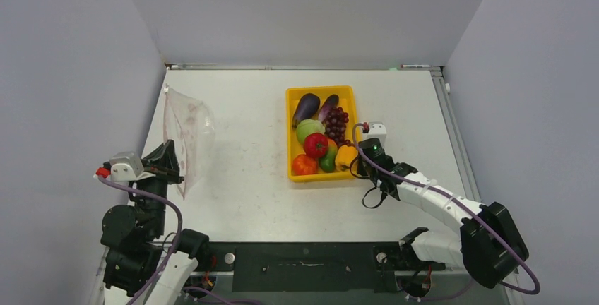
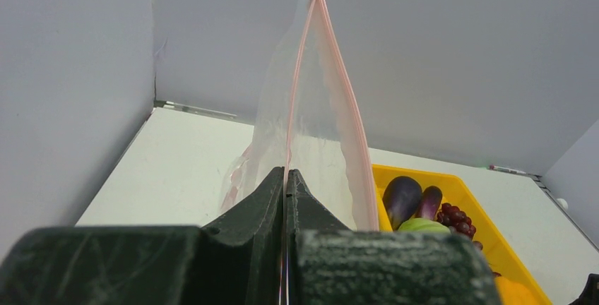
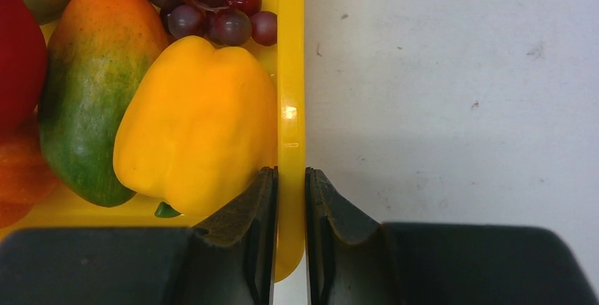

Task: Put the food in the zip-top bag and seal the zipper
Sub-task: Move the bin to the center of the board.

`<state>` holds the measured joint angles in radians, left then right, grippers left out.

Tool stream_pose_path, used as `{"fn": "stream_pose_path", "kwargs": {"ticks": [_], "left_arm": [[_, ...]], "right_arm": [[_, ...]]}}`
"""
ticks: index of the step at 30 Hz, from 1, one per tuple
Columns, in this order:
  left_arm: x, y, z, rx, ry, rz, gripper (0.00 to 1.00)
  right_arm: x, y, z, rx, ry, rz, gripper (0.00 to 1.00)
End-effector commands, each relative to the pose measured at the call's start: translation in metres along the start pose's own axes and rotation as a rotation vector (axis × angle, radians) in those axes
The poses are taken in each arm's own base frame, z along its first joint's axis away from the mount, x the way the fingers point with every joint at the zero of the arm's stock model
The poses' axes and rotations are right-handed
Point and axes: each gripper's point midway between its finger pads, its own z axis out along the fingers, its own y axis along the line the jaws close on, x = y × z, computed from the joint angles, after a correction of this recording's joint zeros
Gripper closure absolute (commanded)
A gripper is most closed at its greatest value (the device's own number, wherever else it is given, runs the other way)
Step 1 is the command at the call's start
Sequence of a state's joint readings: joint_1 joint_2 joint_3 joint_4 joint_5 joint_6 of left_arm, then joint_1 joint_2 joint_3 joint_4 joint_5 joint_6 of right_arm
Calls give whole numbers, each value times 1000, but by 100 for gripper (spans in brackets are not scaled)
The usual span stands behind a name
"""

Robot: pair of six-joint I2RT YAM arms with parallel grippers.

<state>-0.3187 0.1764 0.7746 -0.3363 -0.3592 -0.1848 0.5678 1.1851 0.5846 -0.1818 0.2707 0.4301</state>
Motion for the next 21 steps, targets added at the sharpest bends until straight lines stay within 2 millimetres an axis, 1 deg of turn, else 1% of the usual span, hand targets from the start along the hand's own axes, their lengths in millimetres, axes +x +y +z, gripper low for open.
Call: {"fn": "stream_pose_path", "kwargs": {"ticks": [1, 4, 6, 7, 11, 12, 14, 17, 21], "left_arm": [[-5, -13, 9, 45, -3, -18, 100], [1, -17, 12, 61, 25, -11, 100], [4, -19, 14, 67, 40, -7, 100], [5, -19, 15, 68, 46, -5, 100], [12, -21, 18, 73, 72, 2, 100], [14, -22, 19, 75, 85, 6, 100], [17, -24, 21, 81, 103, 11, 100], [19, -25, 22, 87, 111, 12, 100], [22, -29, 25, 98, 132, 11, 100]], "right_arm": [[-8, -18, -1, 50, -36, 19, 95], [-8, -24, 4, 54, -27, 40, 95], [-6, -26, 8, 45, -7, 45, 93], [-6, -25, 8, 43, -1, 42, 90], [-11, -25, 6, 40, -15, 53, 75], [-13, -26, 4, 44, -20, 57, 63], [-15, -28, 2, 50, -30, 63, 51], [-22, -28, -6, 47, -50, 72, 45], [-41, -26, -22, 23, -103, 92, 43]]}}
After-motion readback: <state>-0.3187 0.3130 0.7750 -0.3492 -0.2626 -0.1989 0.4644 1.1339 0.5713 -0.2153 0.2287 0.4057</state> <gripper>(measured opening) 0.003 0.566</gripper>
